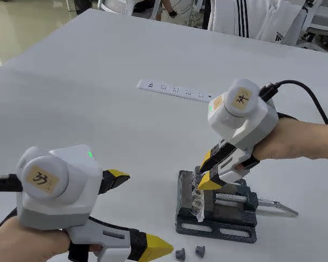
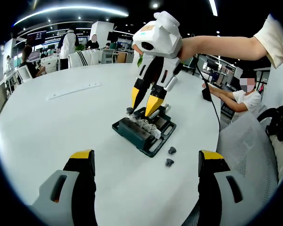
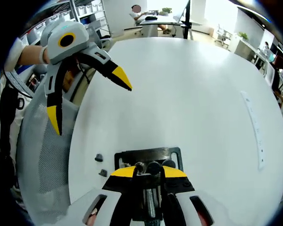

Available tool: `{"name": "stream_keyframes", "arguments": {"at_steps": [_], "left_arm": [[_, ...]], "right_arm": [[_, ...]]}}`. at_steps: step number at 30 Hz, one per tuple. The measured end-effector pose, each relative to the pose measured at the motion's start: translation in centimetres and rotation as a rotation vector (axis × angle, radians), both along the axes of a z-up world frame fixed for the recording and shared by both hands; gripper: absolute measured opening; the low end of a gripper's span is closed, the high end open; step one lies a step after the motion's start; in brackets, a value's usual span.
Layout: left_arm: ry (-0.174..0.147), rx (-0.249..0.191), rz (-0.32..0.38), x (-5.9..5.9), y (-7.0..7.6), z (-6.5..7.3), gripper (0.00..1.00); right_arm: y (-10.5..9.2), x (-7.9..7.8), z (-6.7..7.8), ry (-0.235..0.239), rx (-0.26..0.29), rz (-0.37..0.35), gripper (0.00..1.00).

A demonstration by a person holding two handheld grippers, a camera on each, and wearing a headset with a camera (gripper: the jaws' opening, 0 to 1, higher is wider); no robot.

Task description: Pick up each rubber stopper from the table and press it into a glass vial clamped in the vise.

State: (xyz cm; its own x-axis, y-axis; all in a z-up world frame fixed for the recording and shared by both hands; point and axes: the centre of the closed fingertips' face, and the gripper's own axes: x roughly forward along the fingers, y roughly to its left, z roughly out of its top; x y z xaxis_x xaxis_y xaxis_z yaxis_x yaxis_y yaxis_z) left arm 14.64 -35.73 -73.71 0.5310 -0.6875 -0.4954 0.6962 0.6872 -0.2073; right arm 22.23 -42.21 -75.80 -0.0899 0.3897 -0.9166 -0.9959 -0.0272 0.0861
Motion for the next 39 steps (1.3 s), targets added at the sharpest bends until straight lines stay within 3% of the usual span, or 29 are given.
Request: {"name": "stream_keyframes", "arguments": {"at_steps": [2,4,6,11,20,35,37,38,39], "left_arm": [[0.001,0.001,0.001,-0.05,-0.06,0.02,0.90],[0.002,0.000,0.003,-0.09,-0.14,0.11,0.90],[0.004,0.002,0.003,-0.12,-0.13,0.06,0.90],[0.005,0.001,0.005,-0.17,-0.18,0.07,0.90],[0.012,-0.002,0.009,-0.15,0.19,-0.29,0.90],[0.015,-0.010,0.010,0.07,-0.03,-0.52,0.90],[0.014,-0.006,0.008,0.14,0.01,-0.49,0.90],[0.014,-0.012,0.010,0.18,0.00,-0.42,0.90],[0.011,-0.015,0.013,0.26,0.02,-0.34,0.90]], "right_arm": [[0.11,0.53,-0.12,-0.021,0.005,0.014,0.09],[0.01,0.30,-0.02,-0.003,0.002,0.002,0.08],[0.07,0.42,-0.06,-0.023,0.000,0.015,0.06],[0.08,0.28,-0.26,-0.009,-0.013,0.018,0.00],[0.39,0.48,-0.65,-0.015,-0.034,0.038,0.00],[0.27,0.43,-0.90,-0.034,-0.136,0.105,0.00],[0.21,0.50,-0.98,-0.029,-0.131,0.095,0.00],[0.27,0.45,-1.01,-0.003,-0.117,0.043,0.00],[0.10,0.52,-0.94,-0.003,-0.107,0.054,0.00]]}}
